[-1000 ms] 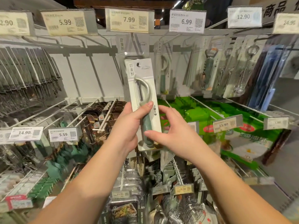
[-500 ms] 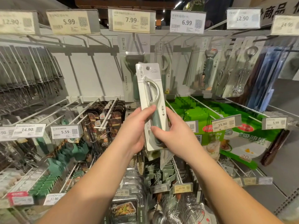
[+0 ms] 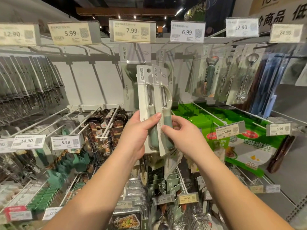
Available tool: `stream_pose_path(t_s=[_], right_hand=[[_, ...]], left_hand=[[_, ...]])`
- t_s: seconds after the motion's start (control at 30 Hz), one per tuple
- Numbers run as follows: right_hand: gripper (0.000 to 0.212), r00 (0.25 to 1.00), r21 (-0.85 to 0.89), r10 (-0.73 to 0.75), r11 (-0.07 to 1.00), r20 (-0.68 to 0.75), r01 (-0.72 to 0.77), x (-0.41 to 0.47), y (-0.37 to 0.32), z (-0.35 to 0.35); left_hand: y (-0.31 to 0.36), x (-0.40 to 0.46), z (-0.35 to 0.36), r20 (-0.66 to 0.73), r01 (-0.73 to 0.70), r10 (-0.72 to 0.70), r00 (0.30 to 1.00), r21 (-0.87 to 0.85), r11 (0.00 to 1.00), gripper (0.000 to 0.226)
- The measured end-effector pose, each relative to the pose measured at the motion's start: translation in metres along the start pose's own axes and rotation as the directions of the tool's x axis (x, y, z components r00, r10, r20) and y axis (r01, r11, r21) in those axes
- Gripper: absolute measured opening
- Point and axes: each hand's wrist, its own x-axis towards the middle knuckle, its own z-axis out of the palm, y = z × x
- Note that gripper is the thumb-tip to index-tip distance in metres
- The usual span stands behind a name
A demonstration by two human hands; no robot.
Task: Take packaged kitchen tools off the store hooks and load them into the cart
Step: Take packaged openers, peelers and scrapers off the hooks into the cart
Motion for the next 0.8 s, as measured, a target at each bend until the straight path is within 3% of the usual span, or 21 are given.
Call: stream_pose_path(t_s=[0.2,0.4,0.67,0.8], right_hand=[[0.021,0.993,-0.071,0.016,0.997,-0.117,-0.024,0.013,0.007,-0.015],[0.046,0.966,-0.141,-0.011,0.99,-0.258,-0.027,0.032,0.011,-0.025],[0.066,0.919,-0.11,-0.06,0.994,-0.389,0.018,0.047,0.003,-0.029],[0.067,0.909,-0.105,-0.079,0.994,-0.409,0.039,0.054,-0.002,-0.033]], left_hand=[[0.003,0.007,-0.005,-0.007,-0.043,0.043,0.999,0.017,0.999,0.029],[0.004,0.015,-0.009,-0.037,-0.062,0.064,0.997,0.044,0.997,0.03],[0.008,0.017,-0.011,-0.03,-0.082,0.085,0.996,0.083,0.993,0.028],[0.011,0.016,-0.011,-0.032,-0.083,0.086,0.996,0.076,0.994,0.024]])
